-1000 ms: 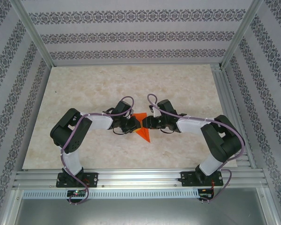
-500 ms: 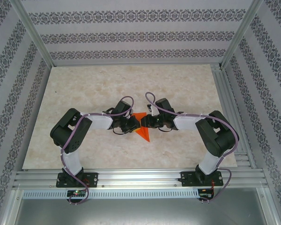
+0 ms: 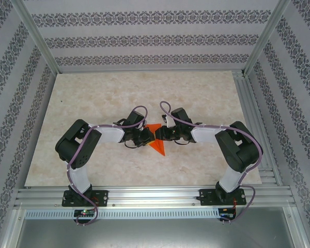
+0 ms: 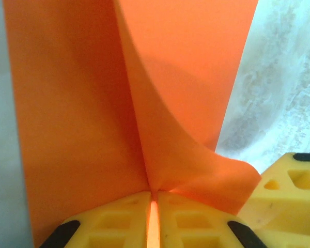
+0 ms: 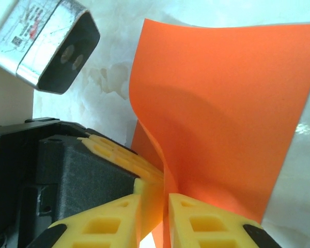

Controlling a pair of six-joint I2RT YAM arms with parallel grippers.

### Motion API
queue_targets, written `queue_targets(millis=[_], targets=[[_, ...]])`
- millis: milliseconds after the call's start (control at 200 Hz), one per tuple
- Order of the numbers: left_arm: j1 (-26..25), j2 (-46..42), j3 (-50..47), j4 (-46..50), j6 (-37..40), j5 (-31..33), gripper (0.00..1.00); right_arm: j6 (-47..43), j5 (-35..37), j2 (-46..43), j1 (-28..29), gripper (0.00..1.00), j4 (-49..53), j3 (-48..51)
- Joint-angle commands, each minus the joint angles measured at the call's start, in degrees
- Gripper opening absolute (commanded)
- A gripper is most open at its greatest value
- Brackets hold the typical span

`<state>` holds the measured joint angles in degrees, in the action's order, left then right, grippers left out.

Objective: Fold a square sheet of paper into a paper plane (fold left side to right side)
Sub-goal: Fourth fold the wing at the center of the table.

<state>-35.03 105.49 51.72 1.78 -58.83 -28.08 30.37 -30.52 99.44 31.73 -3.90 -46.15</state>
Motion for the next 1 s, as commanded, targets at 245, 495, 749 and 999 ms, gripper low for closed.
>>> queue_targets(millis=[245,495,749,999], targets=[[-1.1,0.2,0.8,1.2,0.6,-0.8,0.15,-1.0,2.7,1.8,-1.0,0.19,0.3,-1.7],[-1.1,0.4,0.9,1.5,0.7,-0.7,0.15,-1.8,2.8,1.0,-2.1,0.08,1.5,-1.6],[-1.1,0.4,0.8,1.4,0.6,-0.7,0.15,-2.5,2.9,1.6,-2.5,0.08,2.2,-1.5],[-1.1,0.4,0.8,1.6,0.7,-0.7,0.15,-3.2,3.7,2.1,-2.8,0.09,2.9,-0.7]])
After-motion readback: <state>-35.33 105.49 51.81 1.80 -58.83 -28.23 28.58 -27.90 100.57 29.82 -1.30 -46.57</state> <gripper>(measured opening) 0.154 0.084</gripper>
